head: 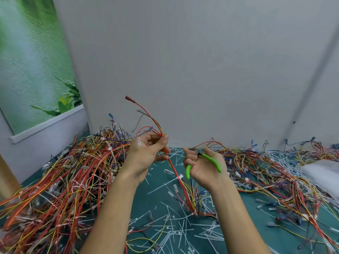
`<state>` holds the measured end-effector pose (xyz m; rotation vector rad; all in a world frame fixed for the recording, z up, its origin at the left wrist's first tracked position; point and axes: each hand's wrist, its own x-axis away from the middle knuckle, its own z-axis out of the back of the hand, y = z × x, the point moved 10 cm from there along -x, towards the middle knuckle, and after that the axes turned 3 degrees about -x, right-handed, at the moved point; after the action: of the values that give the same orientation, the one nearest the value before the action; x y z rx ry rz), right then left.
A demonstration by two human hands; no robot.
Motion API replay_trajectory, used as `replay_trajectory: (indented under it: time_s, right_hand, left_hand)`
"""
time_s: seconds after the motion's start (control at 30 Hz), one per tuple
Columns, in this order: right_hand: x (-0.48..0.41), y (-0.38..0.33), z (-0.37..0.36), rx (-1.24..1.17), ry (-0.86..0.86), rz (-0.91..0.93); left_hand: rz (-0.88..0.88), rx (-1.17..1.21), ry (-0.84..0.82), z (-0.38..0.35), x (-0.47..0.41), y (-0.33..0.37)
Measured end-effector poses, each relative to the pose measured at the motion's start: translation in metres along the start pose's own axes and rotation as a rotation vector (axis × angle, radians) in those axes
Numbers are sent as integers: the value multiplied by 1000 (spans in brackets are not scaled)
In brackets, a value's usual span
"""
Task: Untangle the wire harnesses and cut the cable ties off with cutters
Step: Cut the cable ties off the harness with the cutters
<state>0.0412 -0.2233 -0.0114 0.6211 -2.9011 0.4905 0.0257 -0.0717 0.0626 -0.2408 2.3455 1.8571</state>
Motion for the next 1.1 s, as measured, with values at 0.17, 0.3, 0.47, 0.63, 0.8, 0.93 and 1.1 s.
replay_trajectory:
  time_s: [0.17,0.3,0.47,0.63,0.8,0.93,1.1]
  right_hand:
    - [-2,-7,8,-296,79,68]
    - [5,7,3,-4,35,-123]
    - [7,1,-4,196,-37,-121]
    - [6,-21,-4,83,27,104]
    - [13,-4,-24,107,-138,53]
    - [27,9,-49,383,-322,23]
    - [39,27,-66,633,-490,17]
  left_hand:
    - [-19,7,23,0,-1,-1]
    - [-47,-42,61,0,-3,-3]
    - [-96,-177,137,9,-6,-3]
    - [-127,-227,214,17,-7,-1]
    - [-188,-261,227,16,-5,2]
    - [-193,-290,248,16,-5,1]
    - [-227,-360,272,19,-2,5]
